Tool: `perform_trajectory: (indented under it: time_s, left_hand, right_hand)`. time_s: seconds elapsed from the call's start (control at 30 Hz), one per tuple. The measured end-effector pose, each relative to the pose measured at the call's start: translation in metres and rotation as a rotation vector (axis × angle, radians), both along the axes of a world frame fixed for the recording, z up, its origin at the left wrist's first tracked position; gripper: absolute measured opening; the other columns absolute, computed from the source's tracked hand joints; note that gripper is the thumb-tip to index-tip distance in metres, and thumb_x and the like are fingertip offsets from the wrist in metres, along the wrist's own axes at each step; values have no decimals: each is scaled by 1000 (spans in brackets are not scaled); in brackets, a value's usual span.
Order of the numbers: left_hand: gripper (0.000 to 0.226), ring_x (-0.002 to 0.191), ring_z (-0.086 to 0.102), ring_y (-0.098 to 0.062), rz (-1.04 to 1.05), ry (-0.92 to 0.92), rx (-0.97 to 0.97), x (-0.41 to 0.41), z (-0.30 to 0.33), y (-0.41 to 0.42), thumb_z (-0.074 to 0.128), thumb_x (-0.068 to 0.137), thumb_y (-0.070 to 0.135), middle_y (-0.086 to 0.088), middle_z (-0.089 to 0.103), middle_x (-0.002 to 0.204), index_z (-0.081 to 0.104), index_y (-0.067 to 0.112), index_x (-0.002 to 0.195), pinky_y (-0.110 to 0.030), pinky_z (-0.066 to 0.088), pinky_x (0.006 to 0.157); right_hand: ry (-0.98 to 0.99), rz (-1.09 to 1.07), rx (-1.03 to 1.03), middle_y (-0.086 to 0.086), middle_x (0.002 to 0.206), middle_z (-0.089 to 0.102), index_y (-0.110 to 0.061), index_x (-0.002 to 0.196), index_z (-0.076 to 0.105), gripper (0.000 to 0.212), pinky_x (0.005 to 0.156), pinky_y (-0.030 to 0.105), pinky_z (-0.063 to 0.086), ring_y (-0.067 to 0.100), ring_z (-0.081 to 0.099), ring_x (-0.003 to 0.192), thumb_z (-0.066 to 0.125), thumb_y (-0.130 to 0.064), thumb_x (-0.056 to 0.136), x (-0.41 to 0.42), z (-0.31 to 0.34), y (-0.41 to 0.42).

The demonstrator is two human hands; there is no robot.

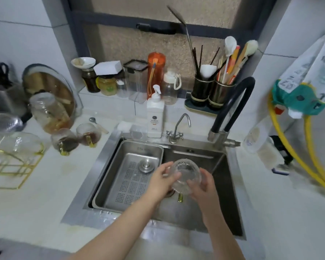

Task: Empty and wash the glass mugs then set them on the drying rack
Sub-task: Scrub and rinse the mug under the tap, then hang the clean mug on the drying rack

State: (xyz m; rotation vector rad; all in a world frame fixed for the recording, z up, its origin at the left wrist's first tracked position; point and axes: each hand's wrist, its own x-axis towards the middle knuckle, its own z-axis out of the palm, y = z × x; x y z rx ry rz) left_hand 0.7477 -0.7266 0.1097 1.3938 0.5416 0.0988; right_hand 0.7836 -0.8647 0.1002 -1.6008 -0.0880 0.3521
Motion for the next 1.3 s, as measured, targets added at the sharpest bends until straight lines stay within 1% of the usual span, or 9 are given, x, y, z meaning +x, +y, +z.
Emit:
perform_trajectory:
  time_s: [0.1,0.23,0.37,0.57,0.67,0.8,0.93,1.17,1.3]
  left_hand:
    - [53,114,58,-23,98,0,-1,-14,-4,9,76,76,26,-4,59,124,55,22,125,-48,49,98]
    - [50,109,60,-27,261,-2,-48,-38,-6,31,73,80,17,-5,58,119,52,13,125,-44,54,91]
    - [53,103,63,-28,379,-24,-23,-70,-1,66,78,72,25,-11,61,119,56,12,118,-46,52,89]
    - [34,90,64,-18,587,-50,42,-134,17,140,70,83,12,0,59,114,58,13,115,-44,55,82]
    - [36,91,63,-19,680,-47,53,-172,22,181,71,83,17,-2,59,112,58,16,117,-44,55,83]
    - [32,89,62,-19,766,-65,50,-221,27,238,70,84,16,-4,61,101,59,20,114,-43,55,83]
    - [28,101,64,-27,791,-32,77,-274,26,310,72,82,21,-8,63,109,63,25,108,-52,54,88]
    - [43,106,62,-23,843,2,103,-343,22,413,72,80,32,-5,59,118,57,21,119,-47,54,89]
    - [37,106,61,-22,893,-7,95,-373,24,461,68,85,25,-4,59,117,56,19,119,-43,52,89]
  right_hand:
    - [19,91,-22,2,116,62,-29,119,48,44,81,38,58,16,65,98,68,-13,84,2,-3,11]
    - [2,230,-13,-10,107,57,-33,107,48,32,68,22,56,6,62,90,67,-17,86,-5,-1,42]
    - [-31,355,-103,-12,112,56,-45,101,46,39,89,43,54,11,61,100,73,-41,73,-16,4,87]
    - [-78,591,-73,-15,101,56,-28,104,45,33,88,43,55,9,61,92,70,-18,84,-56,20,179]
    - [-93,668,-85,1,111,60,-23,111,44,39,85,47,56,18,65,93,70,-19,83,-85,25,234]
    - [-81,737,-54,4,109,59,-24,110,43,36,70,33,55,14,64,86,68,-20,85,-129,27,306]
    - [-12,755,-8,-2,97,59,-19,109,46,28,58,19,50,9,63,80,63,-12,88,-182,29,373]
    - [45,762,37,1,109,58,-25,116,49,34,81,34,55,16,64,93,63,-13,88,-256,28,472]
    - [56,747,62,-4,103,54,-27,117,49,34,74,26,54,10,62,88,63,-12,88,-287,29,522]
